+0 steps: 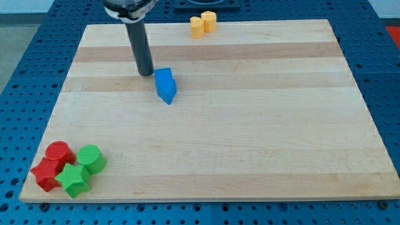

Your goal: Separate the blue blocks

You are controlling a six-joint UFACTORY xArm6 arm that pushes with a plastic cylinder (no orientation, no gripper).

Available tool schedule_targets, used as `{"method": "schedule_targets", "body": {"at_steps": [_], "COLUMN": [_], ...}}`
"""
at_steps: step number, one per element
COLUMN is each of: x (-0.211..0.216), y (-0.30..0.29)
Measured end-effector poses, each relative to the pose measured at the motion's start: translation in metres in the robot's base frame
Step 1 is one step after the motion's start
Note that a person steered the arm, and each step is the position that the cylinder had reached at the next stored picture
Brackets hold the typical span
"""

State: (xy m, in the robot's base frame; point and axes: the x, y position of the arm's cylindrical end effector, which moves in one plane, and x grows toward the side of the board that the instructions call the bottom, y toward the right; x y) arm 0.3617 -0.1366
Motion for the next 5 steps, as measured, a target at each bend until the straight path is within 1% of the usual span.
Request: {"method": "schedule_targets", "body": {"at_steps": [1, 2, 3, 4, 5], "x": [0.034, 0.043, 0.043, 0.051, 0.096], "y": [0.013, 0.054, 0.076, 0.052, 0.017]}}
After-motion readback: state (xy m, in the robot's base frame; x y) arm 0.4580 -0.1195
